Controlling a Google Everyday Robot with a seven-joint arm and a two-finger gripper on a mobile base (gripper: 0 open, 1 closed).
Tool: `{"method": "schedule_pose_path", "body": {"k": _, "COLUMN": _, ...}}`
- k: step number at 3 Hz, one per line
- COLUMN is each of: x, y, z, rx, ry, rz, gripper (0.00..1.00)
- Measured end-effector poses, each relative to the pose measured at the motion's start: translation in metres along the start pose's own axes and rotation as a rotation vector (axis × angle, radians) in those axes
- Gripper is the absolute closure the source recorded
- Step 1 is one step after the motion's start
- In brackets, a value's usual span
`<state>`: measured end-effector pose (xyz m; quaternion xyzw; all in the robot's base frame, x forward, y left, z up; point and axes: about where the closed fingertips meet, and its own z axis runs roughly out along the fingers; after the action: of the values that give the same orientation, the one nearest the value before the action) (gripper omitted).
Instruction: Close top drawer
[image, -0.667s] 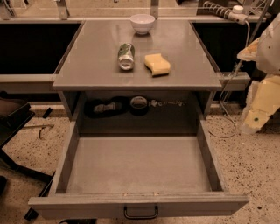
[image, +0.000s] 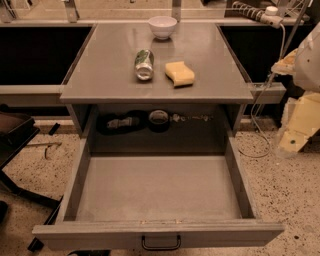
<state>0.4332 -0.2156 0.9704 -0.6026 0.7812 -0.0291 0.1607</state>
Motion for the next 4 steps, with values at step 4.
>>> {"method": "schedule_pose_path", "body": {"k": 4, "x": 0.01, "y": 0.068, "z": 0.069, "rx": -0.127, "ry": -0.145, "rz": 0.073, "gripper": 0.0}}
